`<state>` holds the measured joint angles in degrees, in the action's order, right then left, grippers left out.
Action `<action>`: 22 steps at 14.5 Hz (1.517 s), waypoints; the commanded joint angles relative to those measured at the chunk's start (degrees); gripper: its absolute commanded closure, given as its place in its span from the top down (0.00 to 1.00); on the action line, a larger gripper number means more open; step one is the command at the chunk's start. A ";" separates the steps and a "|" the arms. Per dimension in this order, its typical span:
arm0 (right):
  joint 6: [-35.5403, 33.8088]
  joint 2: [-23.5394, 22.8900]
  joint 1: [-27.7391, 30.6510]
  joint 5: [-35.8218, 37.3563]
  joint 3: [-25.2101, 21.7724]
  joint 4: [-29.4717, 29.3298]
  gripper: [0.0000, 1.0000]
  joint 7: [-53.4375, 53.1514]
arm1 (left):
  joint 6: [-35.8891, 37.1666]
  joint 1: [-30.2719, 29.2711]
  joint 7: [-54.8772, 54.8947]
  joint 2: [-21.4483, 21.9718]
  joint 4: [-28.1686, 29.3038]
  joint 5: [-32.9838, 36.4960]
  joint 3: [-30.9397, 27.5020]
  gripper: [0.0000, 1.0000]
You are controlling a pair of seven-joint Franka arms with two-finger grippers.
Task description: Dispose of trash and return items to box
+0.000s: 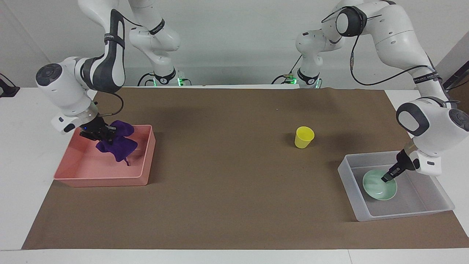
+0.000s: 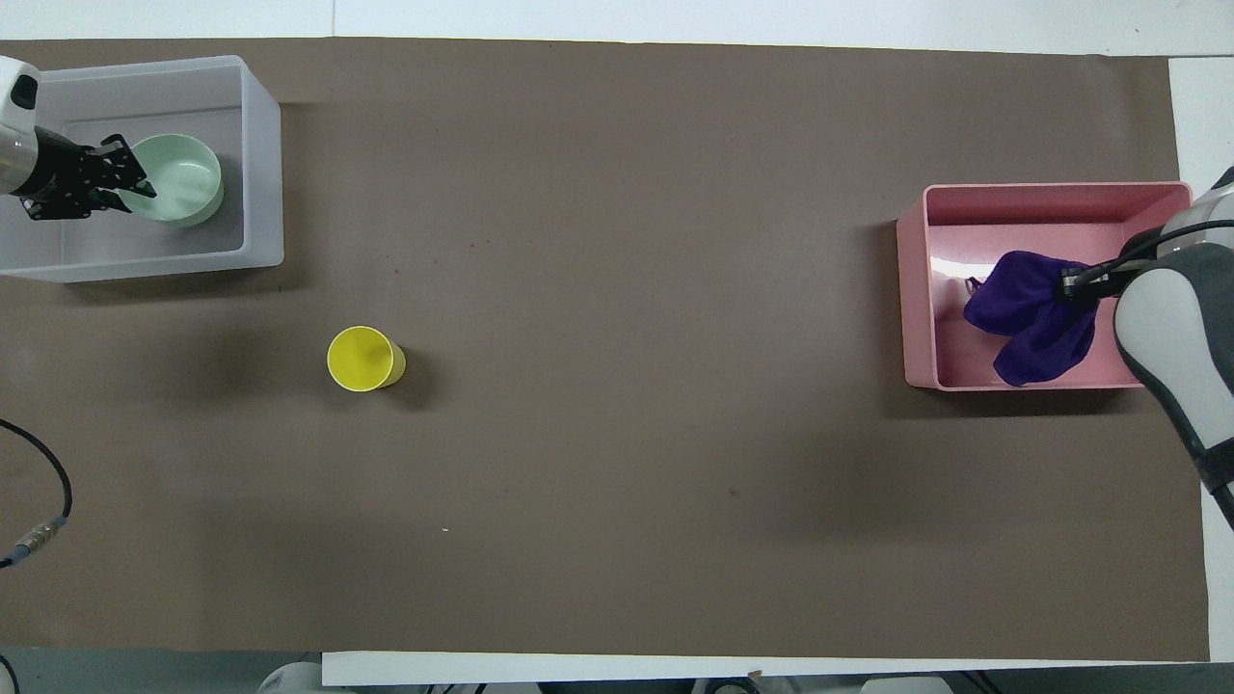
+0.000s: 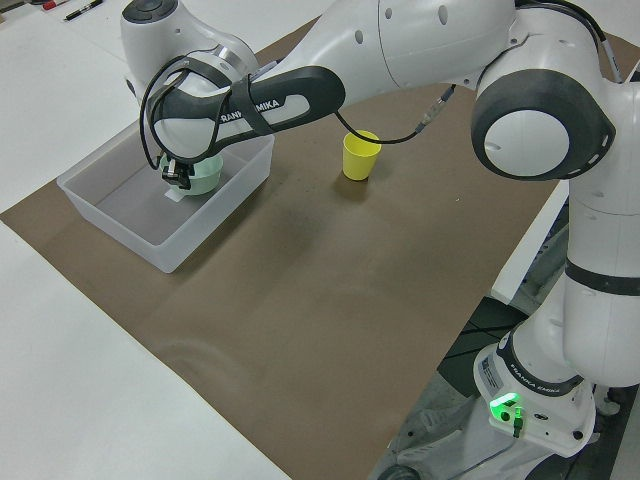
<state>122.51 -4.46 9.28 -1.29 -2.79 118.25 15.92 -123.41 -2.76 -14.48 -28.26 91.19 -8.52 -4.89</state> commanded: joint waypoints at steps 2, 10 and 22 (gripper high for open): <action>2.82 -1.07 0.91 -0.03 0.68 1.63 0.10 1.04 | -0.52 1.00 -0.63 4.60 -1.10 -0.36 0.05 0.91; -6.56 0.41 -0.75 -0.29 1.47 -3.81 0.95 0.43 | 23.64 15.64 -3.70 28.67 16.34 7.35 0.23 1.00; -34.42 7.61 -6.47 -0.11 2.70 -16.92 0.99 -6.16 | -9.91 28.78 -20.50 35.03 48.47 8.78 0.67 0.00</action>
<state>90.65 0.61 2.62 -1.46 -0.48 100.92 10.62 -129.35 23.77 -31.47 7.60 138.57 -0.95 -3.26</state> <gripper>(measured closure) 0.009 0.211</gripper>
